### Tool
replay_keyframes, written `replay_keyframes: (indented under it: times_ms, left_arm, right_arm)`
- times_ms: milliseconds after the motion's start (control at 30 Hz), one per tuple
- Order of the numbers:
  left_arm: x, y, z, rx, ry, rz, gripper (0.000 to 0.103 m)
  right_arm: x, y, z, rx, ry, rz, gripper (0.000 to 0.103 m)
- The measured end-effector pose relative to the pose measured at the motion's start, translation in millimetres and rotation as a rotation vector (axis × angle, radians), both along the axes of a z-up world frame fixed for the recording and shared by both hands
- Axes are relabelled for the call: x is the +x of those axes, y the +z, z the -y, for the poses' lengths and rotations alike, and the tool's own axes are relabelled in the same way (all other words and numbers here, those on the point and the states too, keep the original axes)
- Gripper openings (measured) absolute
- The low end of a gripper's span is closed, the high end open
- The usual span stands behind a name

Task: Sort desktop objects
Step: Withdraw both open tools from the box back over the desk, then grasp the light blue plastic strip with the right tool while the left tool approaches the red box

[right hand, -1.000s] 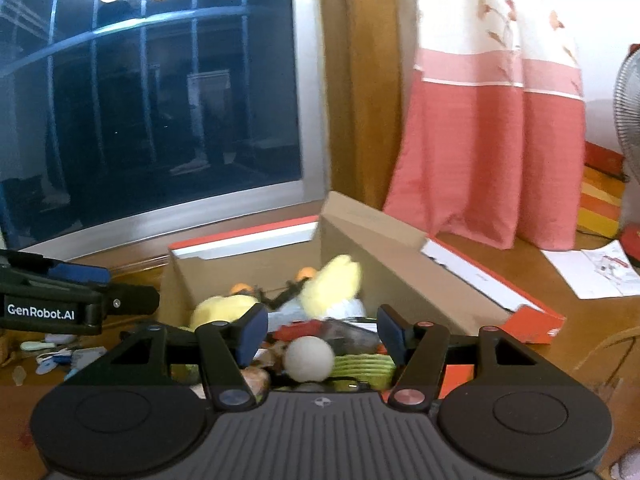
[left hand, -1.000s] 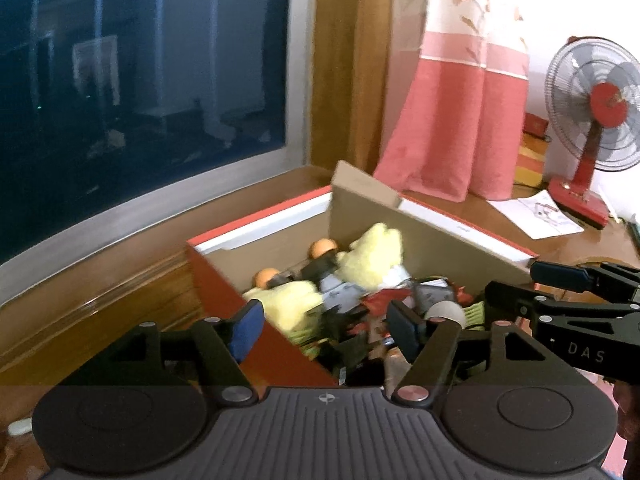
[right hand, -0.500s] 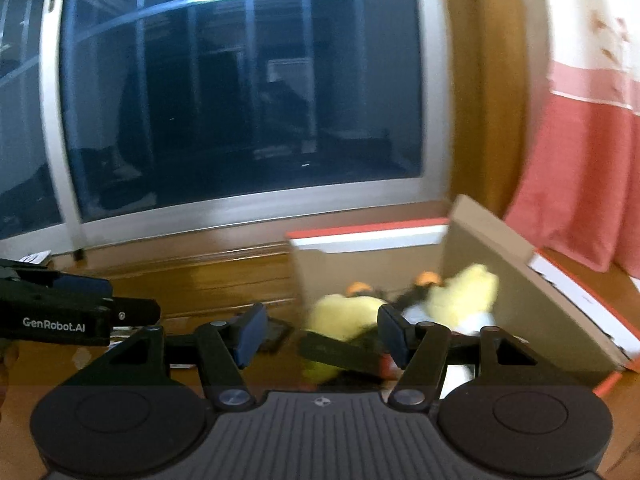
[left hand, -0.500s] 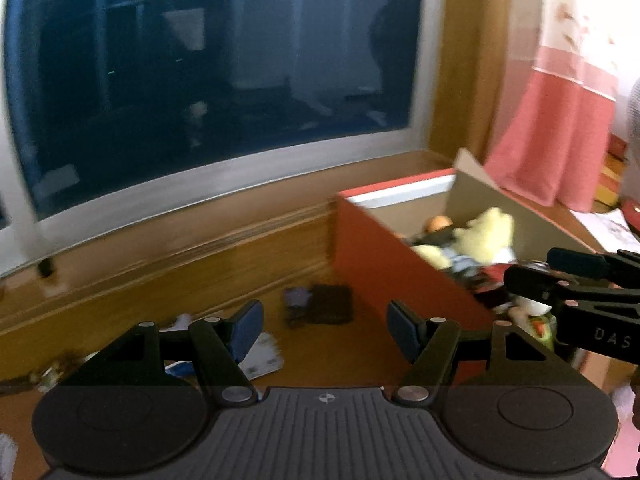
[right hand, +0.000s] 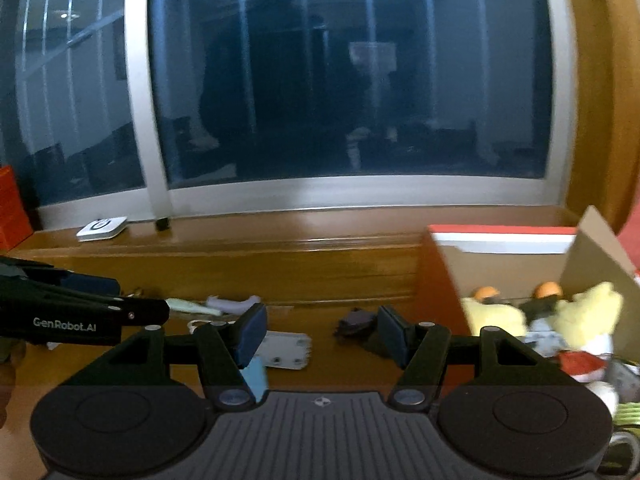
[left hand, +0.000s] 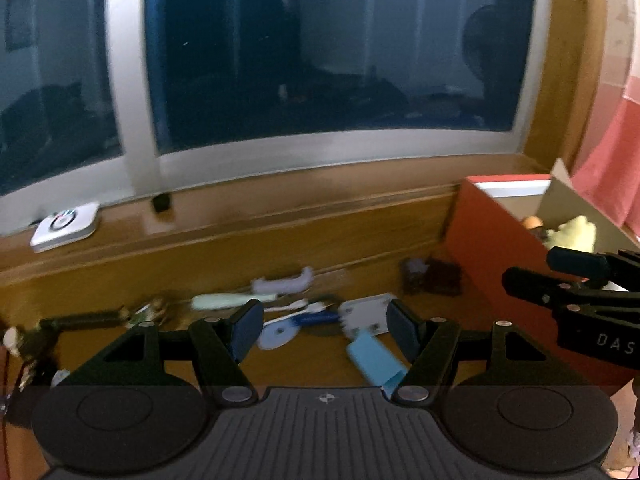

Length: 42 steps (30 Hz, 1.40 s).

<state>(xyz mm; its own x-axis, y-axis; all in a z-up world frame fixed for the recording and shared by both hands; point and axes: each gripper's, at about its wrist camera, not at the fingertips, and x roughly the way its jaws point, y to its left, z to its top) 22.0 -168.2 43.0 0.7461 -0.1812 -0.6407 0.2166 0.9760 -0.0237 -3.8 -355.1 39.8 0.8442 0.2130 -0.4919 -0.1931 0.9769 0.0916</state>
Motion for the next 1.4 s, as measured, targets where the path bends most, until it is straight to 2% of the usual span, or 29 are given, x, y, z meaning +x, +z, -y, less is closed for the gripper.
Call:
replay_keyframes:
  times_ms: [333, 833, 1000, 1333, 1400]
  left_arm:
    - [-2, -11, -33, 0.007, 0.069, -0.044, 0.068]
    - [-7, -68, -41, -0.010, 0.038, -0.204, 0.068]
    - [-8, -80, -42, -0.016, 0.023, -0.241, 0.068]
    - [-5, -88, -60, -0.026, 0.061, -0.272, 0.068]
    - [-5, -89, -64, -0.027, 0.070, -0.276, 0.068]
  right_arm:
    - [12, -17, -33, 0.010, 0.072, -0.050, 0.064]
    - [26, -57, -52, 0.006, 0.105, -0.164, 0.064]
    - [33, -75, -59, -0.014, 0.113, -0.213, 0.064]
    - [48, -110, -75, -0.067, 0.140, -0.292, 0.064]
    - [46, -116, -79, -0.092, 0.156, -0.290, 0.072]
